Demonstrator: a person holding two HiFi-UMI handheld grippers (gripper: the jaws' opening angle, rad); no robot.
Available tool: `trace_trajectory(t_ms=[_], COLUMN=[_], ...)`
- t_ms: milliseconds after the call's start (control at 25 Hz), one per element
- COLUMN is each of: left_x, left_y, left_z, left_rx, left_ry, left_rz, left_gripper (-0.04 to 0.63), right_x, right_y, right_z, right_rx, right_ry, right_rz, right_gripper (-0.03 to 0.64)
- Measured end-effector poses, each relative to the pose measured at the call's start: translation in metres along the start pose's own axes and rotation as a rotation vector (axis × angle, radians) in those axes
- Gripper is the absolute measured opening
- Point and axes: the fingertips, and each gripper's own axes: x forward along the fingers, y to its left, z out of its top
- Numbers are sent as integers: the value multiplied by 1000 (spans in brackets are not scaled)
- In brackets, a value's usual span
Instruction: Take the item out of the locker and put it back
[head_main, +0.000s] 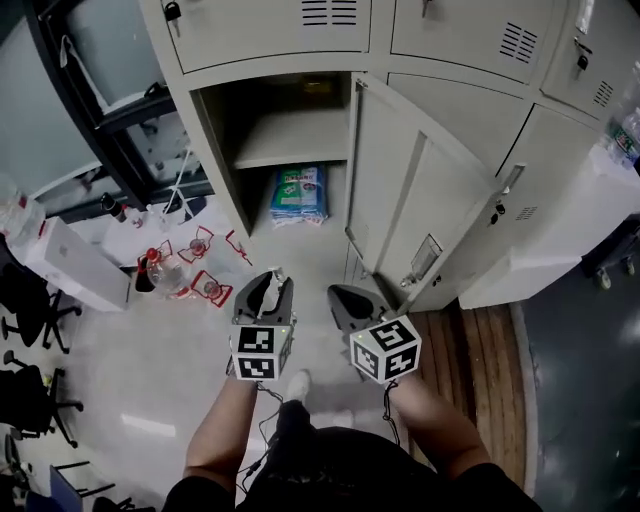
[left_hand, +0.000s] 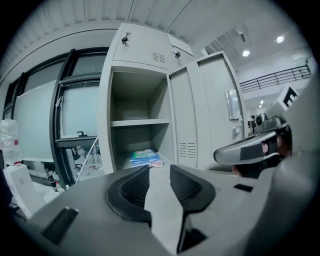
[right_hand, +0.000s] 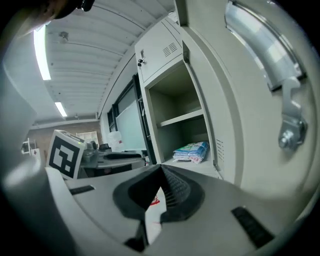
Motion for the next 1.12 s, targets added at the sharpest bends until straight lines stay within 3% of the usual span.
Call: trace_trajectory(t_ms=[200, 520, 1120], left_x=[-55, -114, -180], left_y=[-5, -9, -37], left_z=[-9, -9, -20], left_rx=[-62, -126, -78], left_ry=[-8, -23, -43], left_rz=[76, 80, -120], left_gripper=[22, 5, 5], right_x=[-18, -27, -65], right_y=[14, 48, 109], right_z=[-6, -12, -22], right_rx=[3, -8, -8], right_ry=[1, 3, -22], right_rz=[40, 73, -55], right_gripper=[0, 0, 0])
